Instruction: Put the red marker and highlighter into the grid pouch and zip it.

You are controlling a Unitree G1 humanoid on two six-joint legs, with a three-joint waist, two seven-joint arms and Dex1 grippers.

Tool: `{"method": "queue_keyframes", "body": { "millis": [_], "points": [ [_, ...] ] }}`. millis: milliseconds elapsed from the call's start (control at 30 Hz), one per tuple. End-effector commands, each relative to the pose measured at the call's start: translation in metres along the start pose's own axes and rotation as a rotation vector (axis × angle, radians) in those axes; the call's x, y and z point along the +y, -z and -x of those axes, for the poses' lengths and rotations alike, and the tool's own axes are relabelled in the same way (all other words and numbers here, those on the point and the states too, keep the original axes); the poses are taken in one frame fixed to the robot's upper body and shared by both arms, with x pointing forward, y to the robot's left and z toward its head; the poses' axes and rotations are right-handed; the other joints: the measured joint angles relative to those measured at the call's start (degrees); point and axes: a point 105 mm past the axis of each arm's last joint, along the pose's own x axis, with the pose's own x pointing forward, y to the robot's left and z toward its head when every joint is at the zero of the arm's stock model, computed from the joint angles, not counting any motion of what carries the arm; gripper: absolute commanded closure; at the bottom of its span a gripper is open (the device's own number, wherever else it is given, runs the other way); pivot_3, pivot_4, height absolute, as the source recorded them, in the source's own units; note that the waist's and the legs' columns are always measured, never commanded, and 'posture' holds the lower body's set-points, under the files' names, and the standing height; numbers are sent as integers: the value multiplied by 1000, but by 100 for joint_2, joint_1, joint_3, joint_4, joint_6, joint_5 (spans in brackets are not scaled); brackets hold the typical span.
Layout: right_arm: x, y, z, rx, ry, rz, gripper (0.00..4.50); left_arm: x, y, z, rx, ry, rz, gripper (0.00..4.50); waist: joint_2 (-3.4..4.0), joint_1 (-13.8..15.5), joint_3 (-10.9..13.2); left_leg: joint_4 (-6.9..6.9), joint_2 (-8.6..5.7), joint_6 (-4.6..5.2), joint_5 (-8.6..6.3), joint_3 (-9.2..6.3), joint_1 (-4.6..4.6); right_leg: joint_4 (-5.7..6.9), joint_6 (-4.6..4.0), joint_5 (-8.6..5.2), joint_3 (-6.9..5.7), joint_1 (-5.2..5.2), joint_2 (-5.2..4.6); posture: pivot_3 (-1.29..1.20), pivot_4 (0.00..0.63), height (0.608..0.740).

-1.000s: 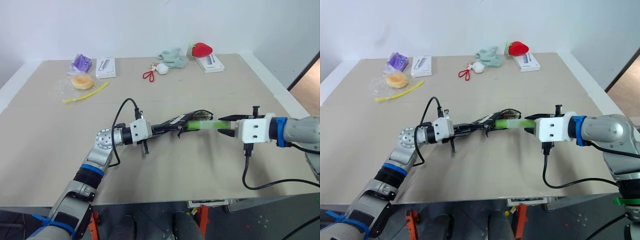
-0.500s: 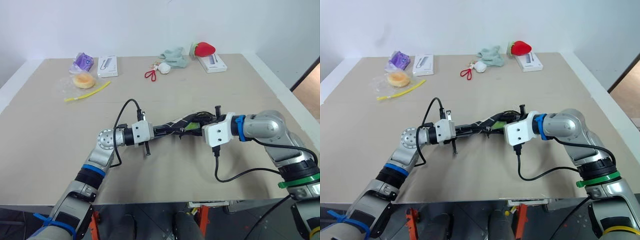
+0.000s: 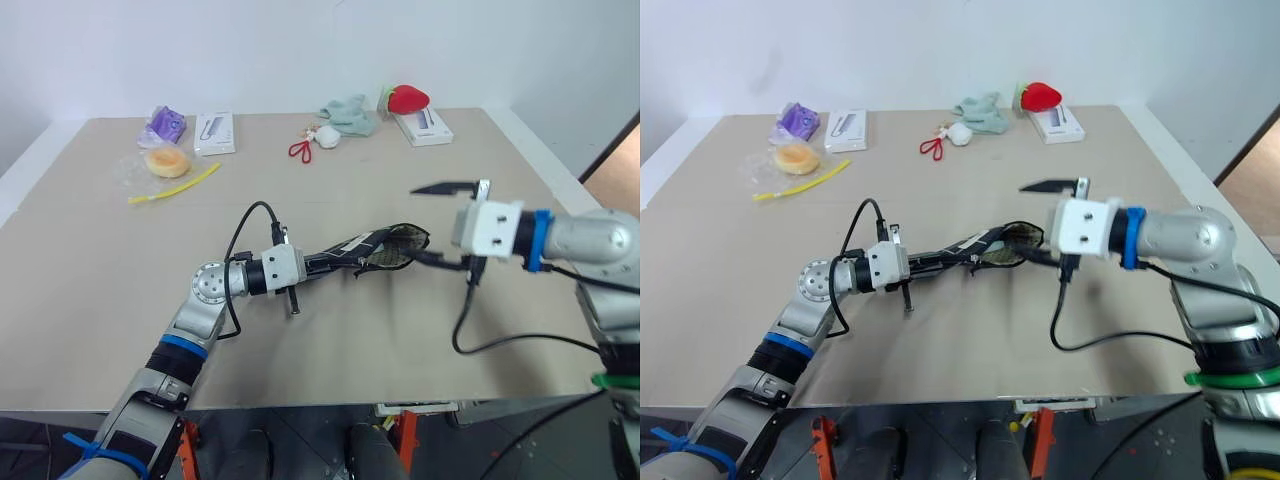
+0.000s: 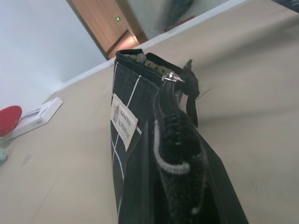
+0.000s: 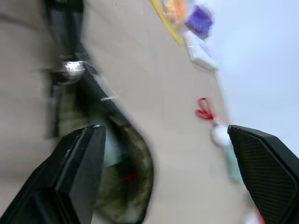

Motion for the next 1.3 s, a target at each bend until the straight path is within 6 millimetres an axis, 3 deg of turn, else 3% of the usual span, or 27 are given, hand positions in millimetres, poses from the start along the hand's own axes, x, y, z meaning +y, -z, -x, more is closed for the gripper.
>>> {"method": "queue_keyframes", "body": {
  "millis": [33,133,200,433,467,500,800,1033,1233,1300],
  "points": [
    [10,-18,-2,-37,-33,-7,21,5,-10,-2,-29,-8,-29,4500,0,-11,0,1,0,0,0,2,-1,0,0,0,1,-1,0,0,150,740],
    [16,-19,-7,-33,-45,-17,21,5,-10,-3,-31,-7,-27,4500,-1,-19,1,6,0,0,0,4,2,2,1,7,3,-1,0,0,150,740],
    [18,-18,-11,-24,-48,-12,545,5,-11,-3,-31,-8,-26,4500,-1,-19,1,8,1,0,1,4,4,3,2,10,3,1,1,0,150,740],
    [23,-7,-22,16,-55,66,3642,6,-12,-5,-37,-12,-24,4500,-2,-16,2,12,0,-2,2,4,1,2,4,11,3,0,1,0,150,740],
    [24,-5,-22,20,-61,71,4256,6,-12,-5,-37,-13,-23,4500,-2,-16,2,11,0,-2,2,4,1,1,4,11,3,1,1,0,150,740],
    [25,-4,-23,23,-65,76,4444,6,-12,-4,-37,-14,-23,4500,-2,-16,2,11,0,-2,2,4,0,1,4,11,3,0,1,0,150,740],
    [23,-7,-23,-3,-55,49,4444,6,-12,-3,-34,-20,-20,4500,-3,-17,2,11,1,-2,2,4,2,2,4,11,3,0,1,0,150,740],
    [23,-4,-25,13,-48,61,1150,5,-12,-4,-36,-18,-15,4500,-3,-16,2,10,0,-2,2,4,1,1,4,11,3,0,1,0,150,740],
    [25,-2,-26,20,-52,57,1150,4,-12,-4,-35,-16,-13,4500,-3,-16,2,11,0,-2,2,4,1,1,4,11,3,1,1,0,150,740],
    [24,-1,-25,24,-48,59,1644,4,-12,-4,-35,-16,-13,4500,-3,-16,2,11,0,-2,2,4,1,1,4,11,3,1,1,0,150,740]
  ]
}}
